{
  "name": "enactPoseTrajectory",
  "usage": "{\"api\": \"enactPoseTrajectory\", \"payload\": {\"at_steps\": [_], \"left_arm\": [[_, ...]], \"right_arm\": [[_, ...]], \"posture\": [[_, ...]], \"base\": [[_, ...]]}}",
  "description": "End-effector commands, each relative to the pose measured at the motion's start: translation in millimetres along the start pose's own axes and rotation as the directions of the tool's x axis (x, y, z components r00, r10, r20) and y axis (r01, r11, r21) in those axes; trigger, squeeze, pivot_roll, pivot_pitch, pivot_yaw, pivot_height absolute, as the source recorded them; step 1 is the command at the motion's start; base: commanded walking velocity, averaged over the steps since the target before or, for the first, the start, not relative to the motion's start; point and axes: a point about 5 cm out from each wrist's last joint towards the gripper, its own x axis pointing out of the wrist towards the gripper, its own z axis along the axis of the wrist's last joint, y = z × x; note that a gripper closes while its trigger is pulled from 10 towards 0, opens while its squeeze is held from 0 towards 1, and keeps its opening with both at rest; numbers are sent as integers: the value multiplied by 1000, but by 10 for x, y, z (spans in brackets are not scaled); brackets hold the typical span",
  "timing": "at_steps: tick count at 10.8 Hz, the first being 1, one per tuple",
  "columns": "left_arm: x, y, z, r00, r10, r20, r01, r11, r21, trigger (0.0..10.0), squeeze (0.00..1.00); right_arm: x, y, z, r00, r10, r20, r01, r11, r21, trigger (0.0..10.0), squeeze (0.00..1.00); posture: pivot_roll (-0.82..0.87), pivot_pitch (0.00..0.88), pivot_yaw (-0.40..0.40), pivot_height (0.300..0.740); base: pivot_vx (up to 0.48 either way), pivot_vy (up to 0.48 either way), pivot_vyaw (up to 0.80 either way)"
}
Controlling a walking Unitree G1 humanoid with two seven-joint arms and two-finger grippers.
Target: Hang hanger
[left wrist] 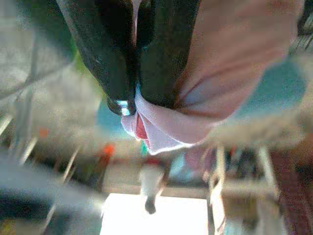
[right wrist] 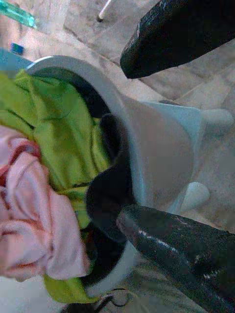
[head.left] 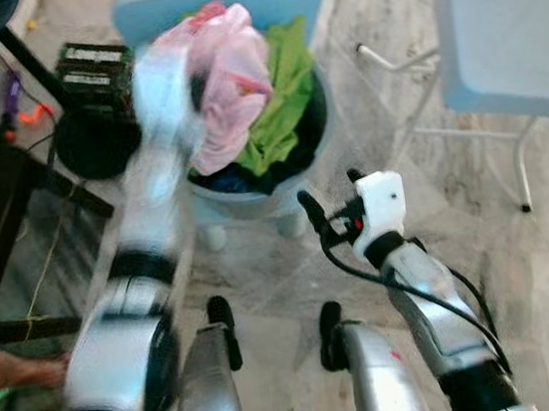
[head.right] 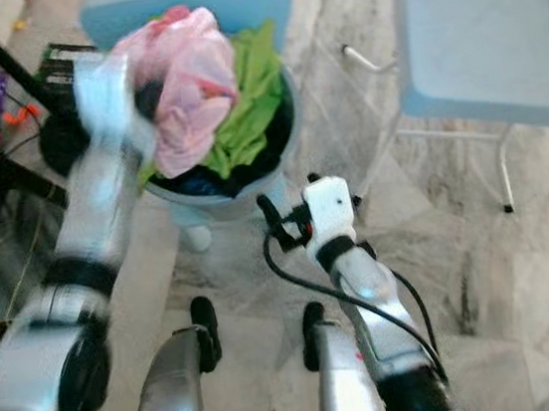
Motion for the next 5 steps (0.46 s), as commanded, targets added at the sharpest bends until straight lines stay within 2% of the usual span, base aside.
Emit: {"api": "enactPoseTrajectory", "payload": {"at_steps": [1, 3, 4, 5], "left_arm": [[99, -144, 133, 996, -61, 60, 63, 998, -20, 0, 0], [445, -414, 640, 966, -156, 204, 171, 983, -60, 0, 0], [591, -470, 934, 948, -170, 271, 194, 979, -66, 0, 0], [673, -478, 1196, 924, -174, 340, 205, 977, -58, 0, 0]], "right_arm": [[-46, -41, -98, 999, -29, -32, 29, 1000, 0, 10000, 0], [-1, -44, -115, 998, -51, -23, 51, 999, 3, 10000, 0], [18, -33, -123, 998, -57, -17, 57, 998, 6, 10000, 0], [28, -21, -132, 998, -61, -16, 61, 998, 7, 10000, 0]], "posture": [[-43, 348, 11, 740], [-34, 316, 31, 740], [-32, 310, 35, 740], [-29, 301, 36, 740]], "base": [[0, 0, 0], [0, 0, 0], [0, 0, 0], [0, 0, 0]]}}
